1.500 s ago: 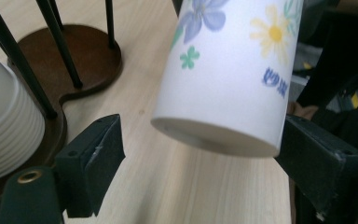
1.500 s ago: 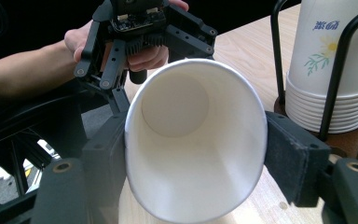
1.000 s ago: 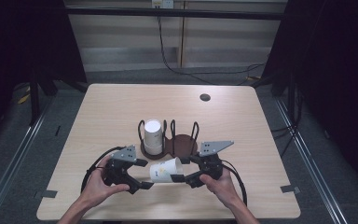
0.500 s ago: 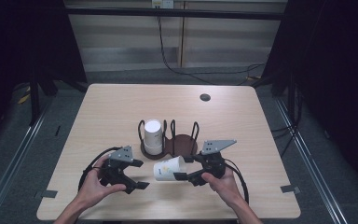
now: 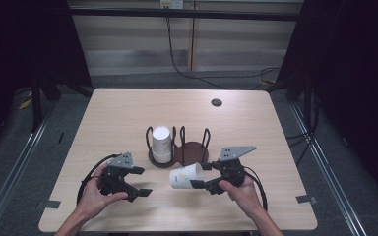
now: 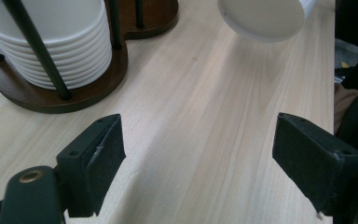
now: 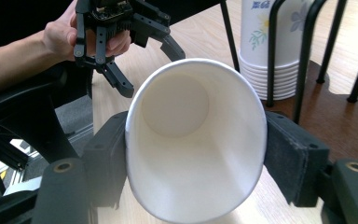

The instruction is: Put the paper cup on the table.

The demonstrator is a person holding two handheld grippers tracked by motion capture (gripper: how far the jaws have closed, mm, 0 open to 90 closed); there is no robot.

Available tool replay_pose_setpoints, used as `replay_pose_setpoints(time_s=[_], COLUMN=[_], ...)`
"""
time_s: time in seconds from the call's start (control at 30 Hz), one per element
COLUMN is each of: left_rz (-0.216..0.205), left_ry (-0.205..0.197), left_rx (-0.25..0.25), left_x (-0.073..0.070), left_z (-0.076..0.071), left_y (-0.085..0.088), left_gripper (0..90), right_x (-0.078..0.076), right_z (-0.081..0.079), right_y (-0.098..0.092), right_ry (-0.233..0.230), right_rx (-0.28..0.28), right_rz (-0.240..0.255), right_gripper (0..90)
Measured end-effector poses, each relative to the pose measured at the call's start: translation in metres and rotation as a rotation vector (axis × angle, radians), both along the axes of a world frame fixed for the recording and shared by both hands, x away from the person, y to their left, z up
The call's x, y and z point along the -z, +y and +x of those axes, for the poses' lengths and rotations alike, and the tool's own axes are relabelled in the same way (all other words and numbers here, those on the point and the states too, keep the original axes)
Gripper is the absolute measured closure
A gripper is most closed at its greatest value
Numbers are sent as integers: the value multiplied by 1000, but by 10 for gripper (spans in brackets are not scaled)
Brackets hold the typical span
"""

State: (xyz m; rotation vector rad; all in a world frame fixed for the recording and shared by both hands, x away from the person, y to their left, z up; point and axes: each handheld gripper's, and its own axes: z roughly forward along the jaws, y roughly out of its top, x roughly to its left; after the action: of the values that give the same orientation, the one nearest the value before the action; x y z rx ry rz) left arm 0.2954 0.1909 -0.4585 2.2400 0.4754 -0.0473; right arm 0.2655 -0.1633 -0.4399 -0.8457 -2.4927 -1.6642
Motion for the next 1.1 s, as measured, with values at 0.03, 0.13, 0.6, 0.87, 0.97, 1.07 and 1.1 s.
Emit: replay_pose_setpoints(time_s=[0.03,0.13,0.6,0.87,0.97,1.07,1.1], left_rz=[0,1,5,15,7,10,10], left_ry=[0,4,3,-5,2,-3,-3], left_rx=[0,-10,-19,-8,-13,-17,-17], left_x=[0,1,2,1,1,2,2], left_z=[0,0,-1,-2,-2,-1,-1], left_y=[0,1,4,7,7,8,8], left_gripper=[168,168,168,173,173,173,173], right_x=[0,-1,-9,-15,-18,-20,-20], right_z=[0,-1,-4,-3,-3,1,1], right_y=[0,-7,-31,-49,-52,-59,-59], right_ry=[0,-2,2,9,11,18,18], right_rx=[0,17,69,107,116,135,135], right_rz=[0,6,-45,-96,-114,-137,-137], right_gripper=[290,290,290,289,289,289,289])
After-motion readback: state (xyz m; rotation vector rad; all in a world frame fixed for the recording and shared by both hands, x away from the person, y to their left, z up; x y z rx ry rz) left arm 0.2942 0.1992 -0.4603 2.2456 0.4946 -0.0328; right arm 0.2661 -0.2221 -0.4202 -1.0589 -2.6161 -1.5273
